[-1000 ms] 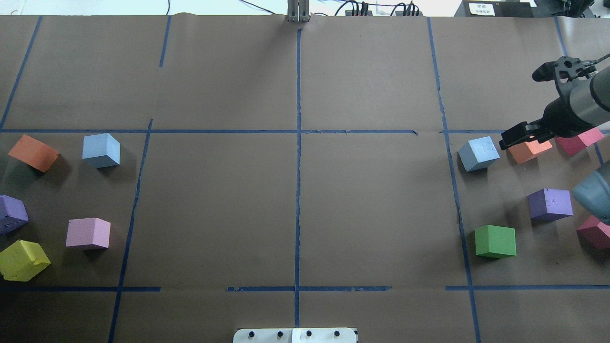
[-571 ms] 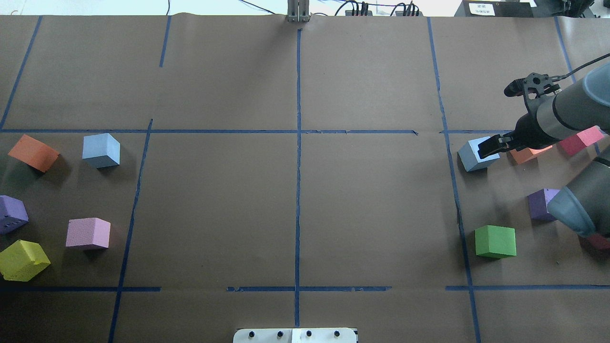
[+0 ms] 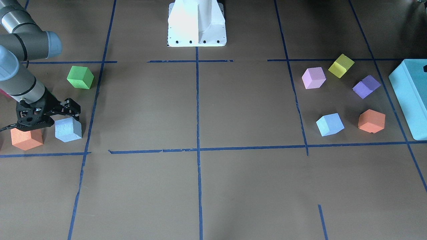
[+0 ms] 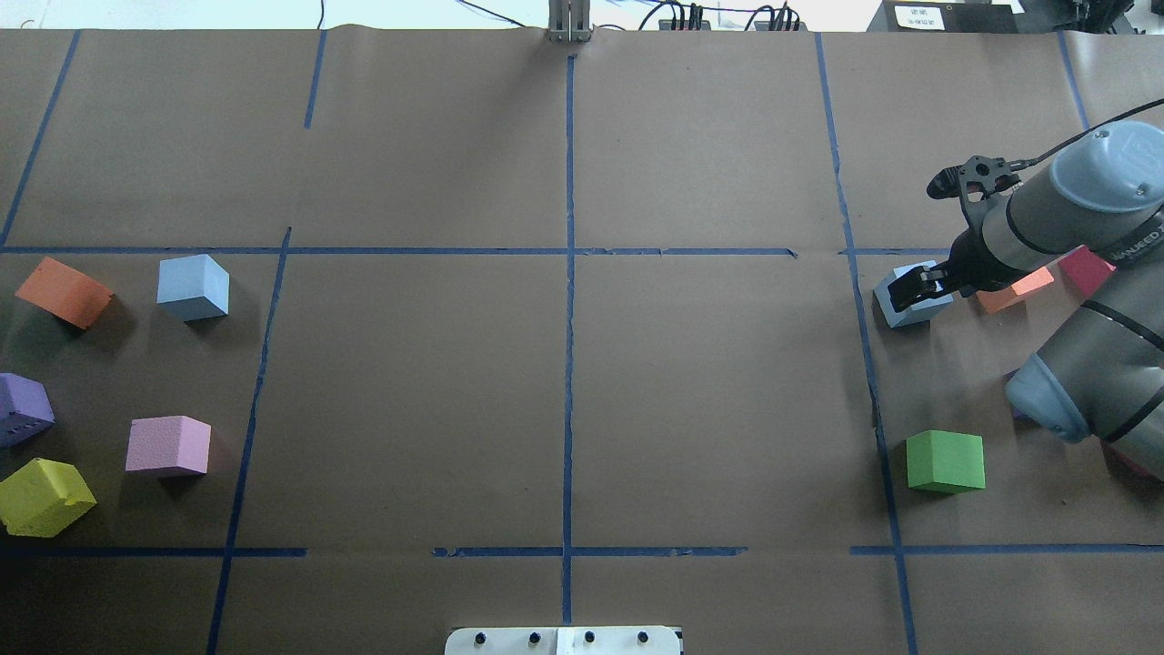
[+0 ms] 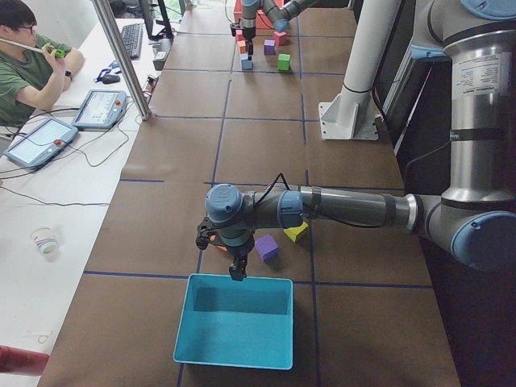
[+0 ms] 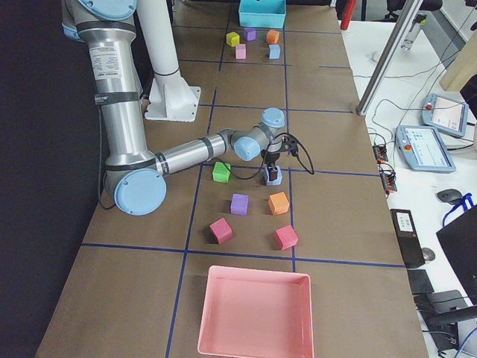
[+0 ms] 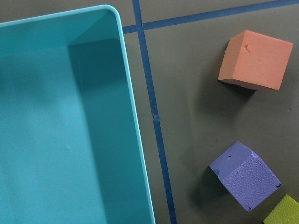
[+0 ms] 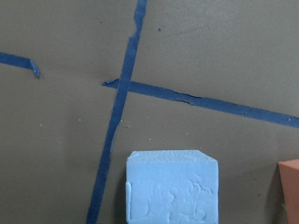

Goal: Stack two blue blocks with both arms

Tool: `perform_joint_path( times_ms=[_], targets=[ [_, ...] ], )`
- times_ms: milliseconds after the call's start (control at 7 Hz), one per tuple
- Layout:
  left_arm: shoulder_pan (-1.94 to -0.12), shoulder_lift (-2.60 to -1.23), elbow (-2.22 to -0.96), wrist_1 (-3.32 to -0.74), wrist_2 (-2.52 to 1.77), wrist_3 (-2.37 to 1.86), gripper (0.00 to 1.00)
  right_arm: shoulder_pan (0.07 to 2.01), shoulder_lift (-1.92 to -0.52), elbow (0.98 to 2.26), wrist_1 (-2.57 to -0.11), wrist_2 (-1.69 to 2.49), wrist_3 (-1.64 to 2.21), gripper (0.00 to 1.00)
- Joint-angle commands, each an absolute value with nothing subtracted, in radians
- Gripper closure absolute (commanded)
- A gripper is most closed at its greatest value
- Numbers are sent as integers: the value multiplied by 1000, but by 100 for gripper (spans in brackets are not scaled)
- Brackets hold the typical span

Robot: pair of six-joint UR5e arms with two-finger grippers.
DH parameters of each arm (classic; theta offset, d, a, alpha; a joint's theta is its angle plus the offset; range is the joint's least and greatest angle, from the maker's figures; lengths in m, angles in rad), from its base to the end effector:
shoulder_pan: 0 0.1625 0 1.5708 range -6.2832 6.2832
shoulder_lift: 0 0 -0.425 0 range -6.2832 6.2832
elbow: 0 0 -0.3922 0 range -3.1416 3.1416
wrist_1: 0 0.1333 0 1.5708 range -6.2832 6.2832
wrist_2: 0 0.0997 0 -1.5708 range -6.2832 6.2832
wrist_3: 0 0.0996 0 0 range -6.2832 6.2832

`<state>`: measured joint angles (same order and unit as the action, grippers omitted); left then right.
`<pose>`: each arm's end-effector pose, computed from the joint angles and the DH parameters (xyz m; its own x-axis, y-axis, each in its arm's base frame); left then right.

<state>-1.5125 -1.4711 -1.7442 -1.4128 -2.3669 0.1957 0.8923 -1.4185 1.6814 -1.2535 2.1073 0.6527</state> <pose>-0.0362 -0.4452 0.6343 0.6771 0.1745 -0.7149 -0.1934 0.9795 0.0559 -0.2958 -0.4982 0.4976 0.7107 -0.2064 0.6725 0.1174 0.9774 0.1759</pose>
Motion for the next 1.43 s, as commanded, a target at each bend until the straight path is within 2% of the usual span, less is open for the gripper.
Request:
perform_joint_path(
  times_ms=[0, 143, 429, 571, 857, 1286],
  targets=[
    [-1513, -1471, -1744, -1413, -2367, 195, 0, 876, -1370, 1588, -1253, 2108, 652, 1],
    [-1513, -1471, -1744, -1411, -2367, 195, 0, 876, -1362, 1577, -1253, 2108, 653, 8],
    [-1513, -1471, -1744, -1408, -2367, 195, 0, 876, -1358, 1585, -1253, 2109, 658, 56],
    [-1513, -1471, -1744, -1407, -2367, 195, 0, 876, -1350, 1603, -1255, 2114, 660, 67],
    [-1513, -1471, -1744, -1407, -2367, 195, 0, 867, -1251, 1617, -1278, 2135, 797, 69],
    [-1513, -1471, -1744, -1413, -2367, 196, 0, 731, -937, 1589, -1536, 2059, 1084, 68]
  ],
)
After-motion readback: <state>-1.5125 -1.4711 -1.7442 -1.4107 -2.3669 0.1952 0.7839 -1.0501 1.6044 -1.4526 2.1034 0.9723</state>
